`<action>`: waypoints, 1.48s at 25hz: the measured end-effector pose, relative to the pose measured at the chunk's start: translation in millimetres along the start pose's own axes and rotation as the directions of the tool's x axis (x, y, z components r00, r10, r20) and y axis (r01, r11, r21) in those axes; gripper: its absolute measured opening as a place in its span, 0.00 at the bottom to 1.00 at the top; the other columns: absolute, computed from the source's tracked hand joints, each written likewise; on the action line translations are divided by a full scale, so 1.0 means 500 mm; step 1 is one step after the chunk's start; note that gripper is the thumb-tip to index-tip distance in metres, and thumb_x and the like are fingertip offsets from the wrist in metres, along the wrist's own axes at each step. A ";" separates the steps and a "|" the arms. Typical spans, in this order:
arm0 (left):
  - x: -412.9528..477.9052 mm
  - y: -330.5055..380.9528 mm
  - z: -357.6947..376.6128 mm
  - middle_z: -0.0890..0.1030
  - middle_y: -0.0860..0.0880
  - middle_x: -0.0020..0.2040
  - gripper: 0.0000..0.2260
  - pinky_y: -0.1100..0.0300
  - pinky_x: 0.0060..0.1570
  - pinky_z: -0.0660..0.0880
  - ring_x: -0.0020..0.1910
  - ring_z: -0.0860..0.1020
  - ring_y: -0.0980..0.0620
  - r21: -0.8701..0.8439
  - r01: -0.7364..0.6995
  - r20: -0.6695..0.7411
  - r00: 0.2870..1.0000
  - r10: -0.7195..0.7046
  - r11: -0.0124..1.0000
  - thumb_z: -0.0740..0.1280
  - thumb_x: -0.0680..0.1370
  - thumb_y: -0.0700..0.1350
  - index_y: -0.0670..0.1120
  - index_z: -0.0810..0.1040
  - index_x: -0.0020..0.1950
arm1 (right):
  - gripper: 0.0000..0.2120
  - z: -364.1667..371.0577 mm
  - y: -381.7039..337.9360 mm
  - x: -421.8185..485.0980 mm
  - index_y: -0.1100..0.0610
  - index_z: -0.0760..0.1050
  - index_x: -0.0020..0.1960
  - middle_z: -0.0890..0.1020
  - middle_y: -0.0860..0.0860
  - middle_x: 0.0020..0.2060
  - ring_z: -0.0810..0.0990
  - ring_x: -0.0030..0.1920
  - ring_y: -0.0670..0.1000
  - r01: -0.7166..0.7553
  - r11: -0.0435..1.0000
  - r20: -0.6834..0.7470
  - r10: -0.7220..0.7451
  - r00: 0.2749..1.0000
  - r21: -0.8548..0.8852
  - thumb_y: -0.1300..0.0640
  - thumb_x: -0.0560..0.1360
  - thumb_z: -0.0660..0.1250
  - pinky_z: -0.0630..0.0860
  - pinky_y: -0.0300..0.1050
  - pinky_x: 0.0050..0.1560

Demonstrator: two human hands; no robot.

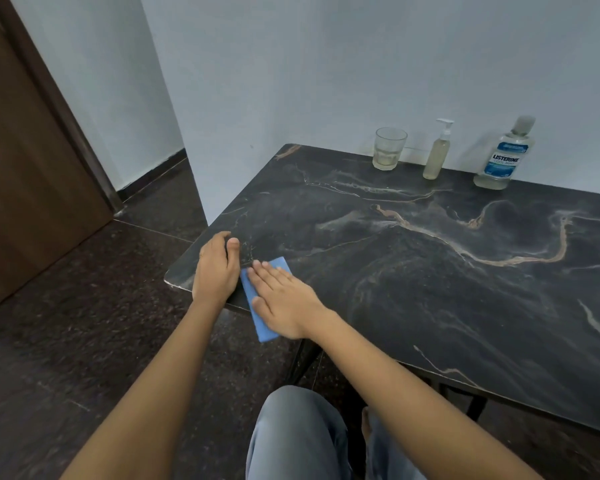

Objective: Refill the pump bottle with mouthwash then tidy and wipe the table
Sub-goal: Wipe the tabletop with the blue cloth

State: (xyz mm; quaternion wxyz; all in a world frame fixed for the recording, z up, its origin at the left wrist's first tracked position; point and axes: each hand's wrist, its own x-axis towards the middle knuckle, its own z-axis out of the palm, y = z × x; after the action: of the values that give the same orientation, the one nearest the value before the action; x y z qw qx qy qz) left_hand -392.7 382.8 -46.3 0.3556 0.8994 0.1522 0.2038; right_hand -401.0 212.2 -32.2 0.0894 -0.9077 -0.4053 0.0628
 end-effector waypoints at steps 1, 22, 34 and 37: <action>0.001 -0.001 -0.005 0.76 0.41 0.62 0.19 0.46 0.62 0.66 0.66 0.70 0.41 -0.009 0.003 0.002 1.000 -0.003 1.000 0.52 0.84 0.52 0.41 0.70 0.66 | 0.27 -0.006 0.015 -0.036 0.59 0.45 0.78 0.47 0.54 0.78 0.44 0.78 0.50 0.011 1.000 0.008 -0.011 1.000 -0.005 0.49 0.83 0.44 0.38 0.43 0.75; 0.057 -0.080 -0.027 0.75 0.46 0.66 0.20 0.47 0.65 0.66 0.68 0.69 0.45 0.018 0.002 -0.134 0.991 0.000 1.000 0.51 0.84 0.53 0.42 0.71 0.67 | 0.27 -0.053 0.156 0.330 0.65 0.48 0.77 0.51 0.61 0.77 0.49 0.78 0.56 -0.188 0.982 -0.032 0.188 0.982 -0.015 0.52 0.83 0.45 0.46 0.48 0.76; 0.063 -0.077 -0.077 0.78 0.44 0.57 0.22 0.51 0.55 0.68 0.58 0.75 0.42 0.001 0.043 -0.029 0.999 -0.042 0.999 0.50 0.83 0.56 0.42 0.73 0.63 | 0.28 -0.049 0.152 0.011 0.59 0.48 0.78 0.50 0.53 0.78 0.48 0.78 0.48 0.220 0.974 0.002 -0.220 0.976 -0.046 0.49 0.81 0.46 0.37 0.33 0.72; 0.064 -0.100 -0.083 0.80 0.42 0.55 0.23 0.43 0.59 0.70 0.56 0.76 0.38 0.184 0.020 -0.031 0.999 -0.014 0.983 0.50 0.83 0.58 0.42 0.74 0.61 | 0.29 -0.093 0.330 -0.002 0.61 0.48 0.78 0.51 0.56 0.78 0.49 0.78 0.52 -0.164 0.986 -0.077 0.162 0.984 -0.018 0.48 0.80 0.44 0.41 0.37 0.73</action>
State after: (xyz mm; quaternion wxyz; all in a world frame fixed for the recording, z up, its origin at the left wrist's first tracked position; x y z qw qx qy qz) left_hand -390.8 454.9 -45.6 0.2704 0.9239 0.1834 0.1991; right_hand -273.6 98.2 -21.7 0.0881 -0.9405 -0.3267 0.0306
